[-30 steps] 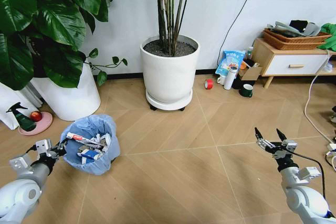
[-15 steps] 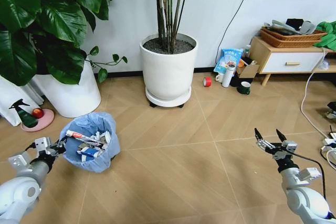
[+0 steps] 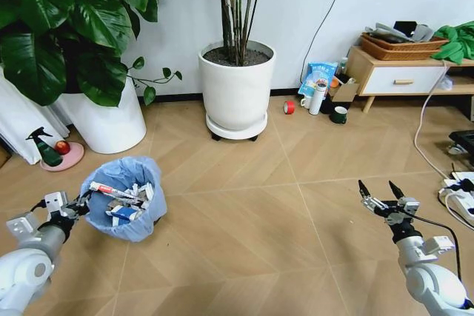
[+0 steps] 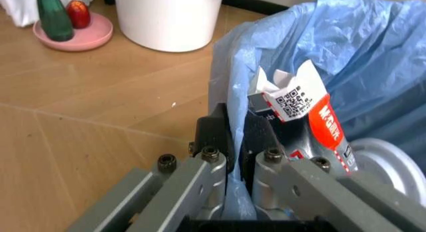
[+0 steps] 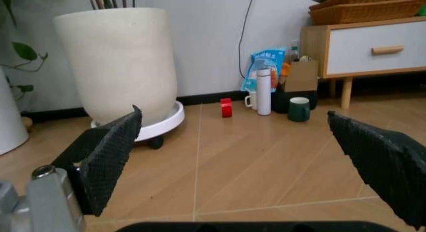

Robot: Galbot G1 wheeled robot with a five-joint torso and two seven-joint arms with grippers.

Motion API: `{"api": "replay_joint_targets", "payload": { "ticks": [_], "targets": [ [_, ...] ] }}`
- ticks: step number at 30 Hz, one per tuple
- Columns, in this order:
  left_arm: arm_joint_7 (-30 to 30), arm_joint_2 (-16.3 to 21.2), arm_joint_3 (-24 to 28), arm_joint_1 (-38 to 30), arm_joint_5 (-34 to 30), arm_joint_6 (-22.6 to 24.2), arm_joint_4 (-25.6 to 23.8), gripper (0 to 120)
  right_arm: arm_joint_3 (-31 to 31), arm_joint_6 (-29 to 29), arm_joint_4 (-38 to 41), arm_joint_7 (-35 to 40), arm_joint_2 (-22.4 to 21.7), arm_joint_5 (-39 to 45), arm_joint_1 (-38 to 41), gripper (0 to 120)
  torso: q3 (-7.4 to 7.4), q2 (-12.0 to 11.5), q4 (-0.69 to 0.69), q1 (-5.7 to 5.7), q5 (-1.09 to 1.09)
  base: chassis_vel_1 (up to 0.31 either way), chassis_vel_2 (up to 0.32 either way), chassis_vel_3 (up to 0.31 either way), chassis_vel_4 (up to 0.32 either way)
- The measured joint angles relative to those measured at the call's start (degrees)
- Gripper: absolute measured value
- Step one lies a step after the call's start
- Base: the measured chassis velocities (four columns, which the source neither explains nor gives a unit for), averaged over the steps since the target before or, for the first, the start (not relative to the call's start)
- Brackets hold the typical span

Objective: Pick up the trash bin and place the garbage on the floor into it.

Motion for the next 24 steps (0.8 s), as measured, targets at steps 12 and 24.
{"api": "replay_joint_targets", "payload": {
  "ticks": [12, 24],
  "targets": [
    [0.1, 0.2, -1.3, 1.1, -0.1, 0.0, -1.7, 0, 0.2, 0.3, 0.8, -0.6, 0.0, -0.7, -0.5, 100, 0.00, 0.0, 0.00, 0.00, -0.02, 0.175, -0.062, -0.174, 0.067],
    [0.2, 0.0, -1.6, 1.4, 0.0, 0.0, -1.8, 0, -0.4, 0.7, 1.5, -1.0, 0.2, -1.6, -0.8, 100, 0.00, 0.0, 0.03, 0.01, -0.04, 0.269, -0.018, -0.260, 0.020]
  ]
}}
